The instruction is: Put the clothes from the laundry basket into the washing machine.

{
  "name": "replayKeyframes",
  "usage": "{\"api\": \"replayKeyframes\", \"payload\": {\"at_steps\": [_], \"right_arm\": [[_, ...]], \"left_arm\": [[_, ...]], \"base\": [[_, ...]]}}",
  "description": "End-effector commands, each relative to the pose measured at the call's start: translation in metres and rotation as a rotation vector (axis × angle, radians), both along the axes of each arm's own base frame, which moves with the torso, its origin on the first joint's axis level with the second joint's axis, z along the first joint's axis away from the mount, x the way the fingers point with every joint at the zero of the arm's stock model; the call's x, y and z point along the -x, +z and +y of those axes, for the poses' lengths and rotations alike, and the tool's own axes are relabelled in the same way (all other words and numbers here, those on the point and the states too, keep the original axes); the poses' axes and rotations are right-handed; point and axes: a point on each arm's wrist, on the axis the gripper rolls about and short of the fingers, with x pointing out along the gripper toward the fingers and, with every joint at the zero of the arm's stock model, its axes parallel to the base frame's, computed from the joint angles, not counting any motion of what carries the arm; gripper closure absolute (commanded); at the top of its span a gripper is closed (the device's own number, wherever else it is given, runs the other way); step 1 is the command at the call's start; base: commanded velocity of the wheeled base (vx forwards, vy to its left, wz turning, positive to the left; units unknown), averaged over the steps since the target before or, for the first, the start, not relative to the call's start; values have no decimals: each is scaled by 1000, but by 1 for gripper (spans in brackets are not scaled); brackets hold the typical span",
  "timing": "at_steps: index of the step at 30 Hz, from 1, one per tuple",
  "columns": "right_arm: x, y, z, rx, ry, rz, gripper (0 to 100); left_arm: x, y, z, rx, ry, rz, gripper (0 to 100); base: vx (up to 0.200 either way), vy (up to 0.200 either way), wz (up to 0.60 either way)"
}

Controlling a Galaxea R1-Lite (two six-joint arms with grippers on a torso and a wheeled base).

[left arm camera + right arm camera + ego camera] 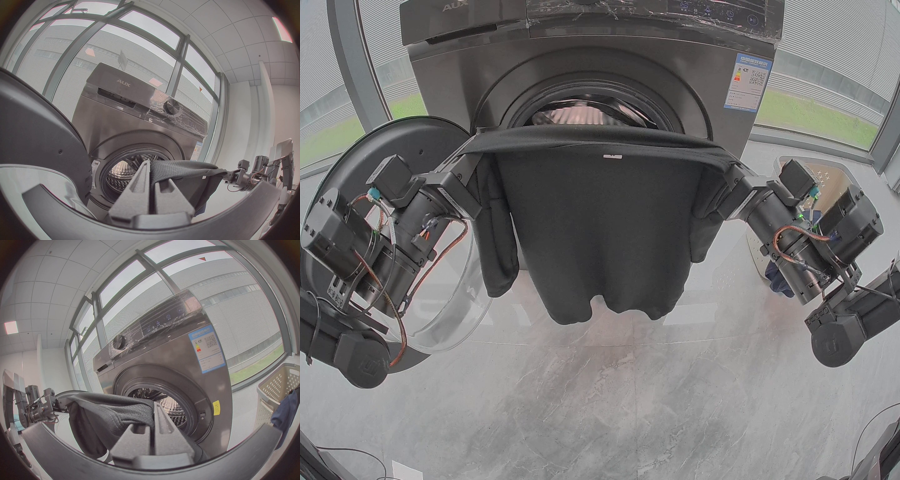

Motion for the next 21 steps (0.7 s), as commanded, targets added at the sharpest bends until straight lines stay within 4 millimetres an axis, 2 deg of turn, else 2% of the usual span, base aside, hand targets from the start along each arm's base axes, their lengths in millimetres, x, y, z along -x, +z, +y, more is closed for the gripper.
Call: {"api": "replayKeyframes", "payload": {"at_steps": [1, 13, 21], "right_arm": [[4, 13, -1, -34, -8, -35, 100], [15, 27, -5, -59, -13, -72, 100], [15, 26, -6, -63, -17, -61, 100]], "left_arm": [[0, 0, 1, 1, 3, -1, 100], [3, 6, 1, 8, 2, -20, 100], [3, 7, 1, 6, -1, -23, 100]], "base": [[0, 0, 0], [0, 0, 0], [0, 0, 0]]}}
